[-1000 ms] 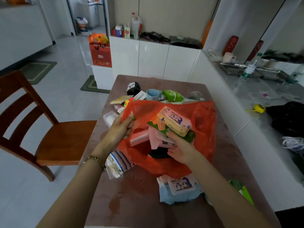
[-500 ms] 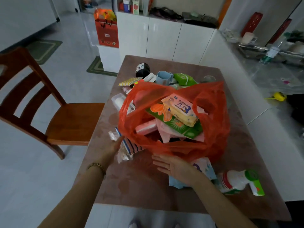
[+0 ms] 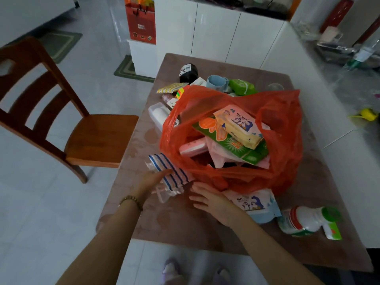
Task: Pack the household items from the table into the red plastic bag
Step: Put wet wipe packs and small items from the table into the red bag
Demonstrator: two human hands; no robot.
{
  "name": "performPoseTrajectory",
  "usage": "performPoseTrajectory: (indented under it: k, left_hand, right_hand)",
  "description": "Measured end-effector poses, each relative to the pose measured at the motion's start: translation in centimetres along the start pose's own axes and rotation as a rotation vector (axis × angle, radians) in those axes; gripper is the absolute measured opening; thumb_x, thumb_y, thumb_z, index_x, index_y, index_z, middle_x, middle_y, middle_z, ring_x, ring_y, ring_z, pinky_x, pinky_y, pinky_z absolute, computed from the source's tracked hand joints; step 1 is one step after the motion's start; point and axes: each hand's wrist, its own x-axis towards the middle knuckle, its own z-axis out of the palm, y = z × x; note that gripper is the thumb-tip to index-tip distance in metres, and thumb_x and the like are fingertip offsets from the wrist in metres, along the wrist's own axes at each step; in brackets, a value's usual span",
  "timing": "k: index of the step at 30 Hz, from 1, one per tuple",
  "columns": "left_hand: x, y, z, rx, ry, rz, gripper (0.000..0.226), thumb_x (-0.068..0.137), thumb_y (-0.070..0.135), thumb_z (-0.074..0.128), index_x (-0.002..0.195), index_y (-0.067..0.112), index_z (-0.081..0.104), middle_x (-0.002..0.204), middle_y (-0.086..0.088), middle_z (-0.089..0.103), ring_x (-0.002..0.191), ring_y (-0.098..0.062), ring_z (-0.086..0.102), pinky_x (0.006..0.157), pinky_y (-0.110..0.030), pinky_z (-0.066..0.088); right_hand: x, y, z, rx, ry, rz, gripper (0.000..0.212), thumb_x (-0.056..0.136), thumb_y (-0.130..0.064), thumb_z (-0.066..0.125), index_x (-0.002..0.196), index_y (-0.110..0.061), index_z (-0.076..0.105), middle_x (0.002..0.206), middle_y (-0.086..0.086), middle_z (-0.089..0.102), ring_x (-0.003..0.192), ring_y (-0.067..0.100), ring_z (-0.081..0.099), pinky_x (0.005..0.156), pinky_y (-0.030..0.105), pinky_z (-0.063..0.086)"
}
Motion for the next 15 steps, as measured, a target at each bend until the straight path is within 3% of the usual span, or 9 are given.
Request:
performPoseTrajectory:
  k: [2,4,6,8,11,13,15]
  left_hand:
    - [-3.0,0.1,-1.5,0.053,-0.163,-0.005,0.038,0.083,0.019,0.067,0.119,0.01,0.058,0.111,-0.008,0.07,0.1,-0.026,0.068,0.082,-0.036,0.054]
    - [-6.3,0.5,-3.2,0.173,-0.316,0.034,0.037,0.079,0.033,0.068,0.113,0.021,0.06,0.102,0.0,0.074,0.094,-0.017,0.071,0.077,-0.028,0.055]
    - [-9.1,1.4,-4.3,0.244,-0.343,0.084,0.059,0.063,0.056,0.075,0.112,0.028,0.059,0.104,0.006,0.074,0.095,-0.014,0.07,0.078,-0.027,0.056]
    - [-10.6,2.6,-5.2,0.251,-0.275,0.163,0.075,0.05,0.071,0.072,0.114,0.033,0.056,0.105,0.008,0.073,0.097,-0.015,0.07,0.083,-0.032,0.056]
    - [-13.0,5.6,-5.5,0.297,-0.11,0.359,0.075,0.055,0.084,0.054,0.109,0.033,0.06,0.098,0.011,0.074,0.089,-0.009,0.071,0.08,-0.027,0.056]
    - [-13.5,7.6,-5.2,0.264,-0.009,0.474,0.074,0.069,0.083,0.036,0.114,0.031,0.061,0.102,0.007,0.073,0.093,-0.008,0.069,0.083,-0.025,0.051]
    - [-13.4,9.5,-4.0,0.182,0.079,0.562,0.07,0.08,0.073,0.024,0.126,0.029,0.054,0.115,0.005,0.066,0.1,-0.008,0.064,0.083,-0.025,0.049]
  right_hand:
    - [0.1,-0.3,1.5,-0.012,-0.048,0.032,0.036,0.09,-0.032,0.058,0.125,-0.02,0.053,0.13,0.006,0.058,0.115,0.026,0.059,0.095,0.041,0.05]
    - [0.0,-0.5,3.2,0.013,-0.14,0.053,0.04,0.09,-0.032,0.058,0.128,-0.022,0.052,0.124,0.007,0.063,0.11,0.025,0.063,0.091,0.043,0.053]
    - [-0.5,-0.9,5.3,0.037,-0.217,0.045,0.029,0.091,-0.023,0.058,0.119,-0.026,0.056,0.114,0.002,0.068,0.102,0.019,0.066,0.084,0.04,0.057]
    - [-1.5,-2.0,7.6,0.029,-0.265,0.016,0.021,0.091,-0.02,0.057,0.11,-0.028,0.058,0.112,0.001,0.069,0.101,0.018,0.066,0.087,0.04,0.055]
    - [-3.4,-4.8,9.4,0.001,-0.314,-0.112,0.021,0.092,-0.019,0.056,0.109,-0.03,0.059,0.118,0.001,0.067,0.109,0.019,0.064,0.093,0.041,0.052]
    - [-5.3,-7.7,9.3,-0.071,-0.285,-0.234,0.02,0.091,-0.022,0.056,0.106,-0.035,0.058,0.111,-0.009,0.068,0.102,0.008,0.066,0.082,0.024,0.056]
    - [-6.7,-10.5,7.8,-0.106,-0.195,-0.335,0.011,0.091,-0.027,0.056,0.097,-0.035,0.052,0.096,-0.018,0.061,0.09,-0.002,0.063,0.062,0.007,0.051]
